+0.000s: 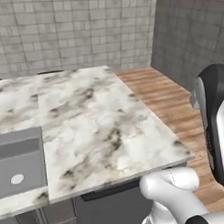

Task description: Clear the mugs and bowl far away from the sink.

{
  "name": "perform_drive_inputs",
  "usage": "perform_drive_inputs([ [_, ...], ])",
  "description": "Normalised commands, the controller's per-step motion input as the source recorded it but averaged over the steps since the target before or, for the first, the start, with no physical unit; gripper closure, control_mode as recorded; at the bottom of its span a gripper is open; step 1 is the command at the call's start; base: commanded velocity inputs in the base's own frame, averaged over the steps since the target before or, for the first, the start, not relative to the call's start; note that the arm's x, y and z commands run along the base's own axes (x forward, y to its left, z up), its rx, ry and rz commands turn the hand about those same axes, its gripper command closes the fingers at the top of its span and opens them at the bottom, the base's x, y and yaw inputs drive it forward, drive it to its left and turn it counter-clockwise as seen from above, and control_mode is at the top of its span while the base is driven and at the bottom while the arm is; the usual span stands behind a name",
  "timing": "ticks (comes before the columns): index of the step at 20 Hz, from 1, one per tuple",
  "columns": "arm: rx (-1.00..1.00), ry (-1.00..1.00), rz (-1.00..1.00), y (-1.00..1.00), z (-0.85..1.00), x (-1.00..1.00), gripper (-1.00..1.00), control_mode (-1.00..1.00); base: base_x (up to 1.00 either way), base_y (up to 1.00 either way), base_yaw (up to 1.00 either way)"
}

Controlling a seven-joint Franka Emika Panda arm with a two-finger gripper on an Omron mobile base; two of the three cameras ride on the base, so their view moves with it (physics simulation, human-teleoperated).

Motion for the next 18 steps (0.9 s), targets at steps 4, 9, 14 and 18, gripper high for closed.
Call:
perform_drive_inputs([
  [4, 0.0, 0.0, 0.0, 0.0, 0.0, 0.0, 1.0, 1.0, 0.0, 0.0, -1.0],
  [9, 0.0, 0.0, 0.0, 0.0, 0.0, 0.0, 1.0, 1.0, 0.0, 0.0, -1.0],
  [14, 0.0, 0.0, 0.0, 0.0, 0.0, 0.0, 1.0, 1.0, 0.0, 0.0, -1.0],
  [18, 0.0, 0.0, 0.0, 0.0, 0.0, 0.0, 1.0, 1.0, 0.0, 0.0, -1.0],
])
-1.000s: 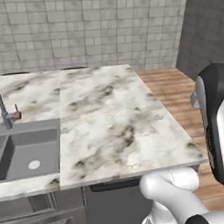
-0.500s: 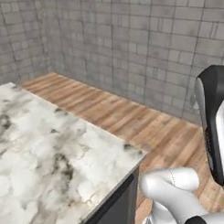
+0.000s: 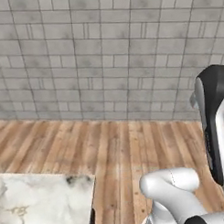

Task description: Clear the mugs and bowl far away from the sink.

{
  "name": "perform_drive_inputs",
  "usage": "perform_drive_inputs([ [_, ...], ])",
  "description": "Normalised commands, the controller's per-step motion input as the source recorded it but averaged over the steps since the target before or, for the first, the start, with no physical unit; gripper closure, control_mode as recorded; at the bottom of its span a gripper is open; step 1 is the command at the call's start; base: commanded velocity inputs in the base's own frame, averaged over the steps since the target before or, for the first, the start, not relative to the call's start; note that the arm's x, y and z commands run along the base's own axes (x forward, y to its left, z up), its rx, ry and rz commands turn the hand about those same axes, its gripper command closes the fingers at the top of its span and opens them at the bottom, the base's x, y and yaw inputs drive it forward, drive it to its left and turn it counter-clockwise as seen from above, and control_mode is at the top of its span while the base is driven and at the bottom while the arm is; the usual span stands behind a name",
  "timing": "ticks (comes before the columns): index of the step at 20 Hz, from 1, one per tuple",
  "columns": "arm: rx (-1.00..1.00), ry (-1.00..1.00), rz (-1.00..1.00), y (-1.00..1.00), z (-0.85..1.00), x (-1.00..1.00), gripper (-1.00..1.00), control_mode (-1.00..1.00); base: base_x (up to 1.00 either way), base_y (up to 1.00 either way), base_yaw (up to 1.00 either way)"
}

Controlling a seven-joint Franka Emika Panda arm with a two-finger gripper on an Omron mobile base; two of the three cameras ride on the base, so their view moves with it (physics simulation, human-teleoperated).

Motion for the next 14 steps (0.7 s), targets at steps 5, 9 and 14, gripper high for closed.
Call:
perform_drive_inputs([
  [5, 0.0, 0.0, 0.0, 0.0, 0.0, 0.0, 1.0, 1.0, 0.0, 0.0, -1.0],
  [9, 0.0, 0.0, 0.0, 0.0, 0.0, 0.0, 1.0, 1.0, 0.0, 0.0, -1.0],
  [14, 0.0, 0.0, 0.0, 0.0, 0.0, 0.0, 1.0, 1.0, 0.0, 0.0, -1.0],
])
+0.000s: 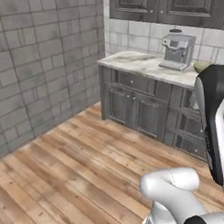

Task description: Clear the mugs and bowl far away from the sink.

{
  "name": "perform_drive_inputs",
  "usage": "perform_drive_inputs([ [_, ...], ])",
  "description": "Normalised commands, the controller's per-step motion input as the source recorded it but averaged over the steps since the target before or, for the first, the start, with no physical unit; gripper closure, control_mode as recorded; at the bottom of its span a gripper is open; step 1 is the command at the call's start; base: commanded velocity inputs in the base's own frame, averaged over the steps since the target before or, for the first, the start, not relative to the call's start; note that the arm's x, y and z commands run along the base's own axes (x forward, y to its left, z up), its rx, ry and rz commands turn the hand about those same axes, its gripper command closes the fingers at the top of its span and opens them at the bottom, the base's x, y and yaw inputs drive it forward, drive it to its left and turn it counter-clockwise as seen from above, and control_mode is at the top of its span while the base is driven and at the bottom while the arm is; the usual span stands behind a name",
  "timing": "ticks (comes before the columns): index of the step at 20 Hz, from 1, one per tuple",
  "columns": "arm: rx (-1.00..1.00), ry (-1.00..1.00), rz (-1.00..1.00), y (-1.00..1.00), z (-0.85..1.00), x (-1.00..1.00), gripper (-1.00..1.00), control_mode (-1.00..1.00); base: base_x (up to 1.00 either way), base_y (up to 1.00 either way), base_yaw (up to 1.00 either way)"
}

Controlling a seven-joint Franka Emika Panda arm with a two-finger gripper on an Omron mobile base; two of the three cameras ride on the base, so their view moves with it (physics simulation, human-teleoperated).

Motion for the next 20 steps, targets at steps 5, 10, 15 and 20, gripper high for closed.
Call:
perform_drive_inputs([
  [5, 0.0, 0.0, 0.0, 0.0, 0.0, 0.0, 1.0, 1.0, 0.04, 0.0, -0.98],
  [10, 0.0, 0.0, 0.0, 0.0, 0.0, 0.0, 1.0, 1.0, 0.6, 0.38, -0.69],
  [15, 0.0, 0.0, 0.0, 0.0, 0.0, 0.0, 1.0, 1.0, 0.77, 0.65, -0.15],
  [20, 0.0, 0.0, 0.0, 0.0, 0.0, 0.0, 1.0, 1.0, 0.77, 0.39, -0.05],
])
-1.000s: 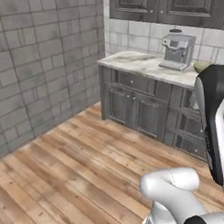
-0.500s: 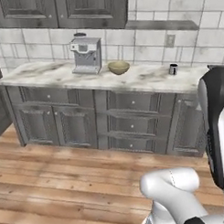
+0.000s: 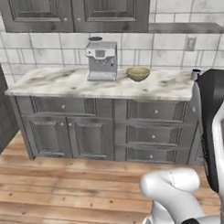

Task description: Clear the mugs and bowl far away from the sink.

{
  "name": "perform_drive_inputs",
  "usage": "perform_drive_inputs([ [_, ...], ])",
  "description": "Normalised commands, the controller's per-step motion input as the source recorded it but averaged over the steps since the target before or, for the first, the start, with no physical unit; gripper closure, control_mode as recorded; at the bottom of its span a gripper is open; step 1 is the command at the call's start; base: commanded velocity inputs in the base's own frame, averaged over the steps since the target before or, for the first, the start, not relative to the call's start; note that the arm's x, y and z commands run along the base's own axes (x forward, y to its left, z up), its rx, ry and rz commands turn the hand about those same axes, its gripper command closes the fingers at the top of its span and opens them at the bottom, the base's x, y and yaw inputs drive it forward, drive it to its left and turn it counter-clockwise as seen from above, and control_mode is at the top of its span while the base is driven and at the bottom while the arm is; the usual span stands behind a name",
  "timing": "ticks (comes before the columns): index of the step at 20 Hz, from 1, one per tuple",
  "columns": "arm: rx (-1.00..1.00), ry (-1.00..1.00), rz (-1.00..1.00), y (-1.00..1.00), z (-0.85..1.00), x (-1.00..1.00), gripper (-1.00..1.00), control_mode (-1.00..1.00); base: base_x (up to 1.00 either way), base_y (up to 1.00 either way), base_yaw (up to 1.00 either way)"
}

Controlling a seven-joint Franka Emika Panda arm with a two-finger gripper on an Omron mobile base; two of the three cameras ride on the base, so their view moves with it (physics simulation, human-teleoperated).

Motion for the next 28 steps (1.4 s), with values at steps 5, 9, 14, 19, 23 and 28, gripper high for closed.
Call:
perform_drive_inputs([
  [5, 0.0, 0.0, 0.0, 0.0, 0.0, 0.0, 1.0, 1.0, 0.86, 0.11, 0.02],
  [9, 0.0, 0.0, 0.0, 0.0, 0.0, 0.0, 1.0, 1.0, 0.95, -0.11, 0.22],
  [14, 0.0, 0.0, 0.0, 0.0, 0.0, 0.0, 1.0, 1.0, 0.74, -0.59, 0.21],
  [19, 0.0, 0.0, 0.0, 0.0, 0.0, 0.0, 1.0, 1.0, 0.34, -0.9, 0.2],
  [23, 0.0, 0.0, 0.0, 0.0, 0.0, 0.0, 1.0, 1.0, 0.4, -1.0, 0.2],
  [28, 0.0, 0.0, 0.0, 0.0, 0.0, 0.0, 1.0, 1.0, 0.85, -0.26, 0.14],
])
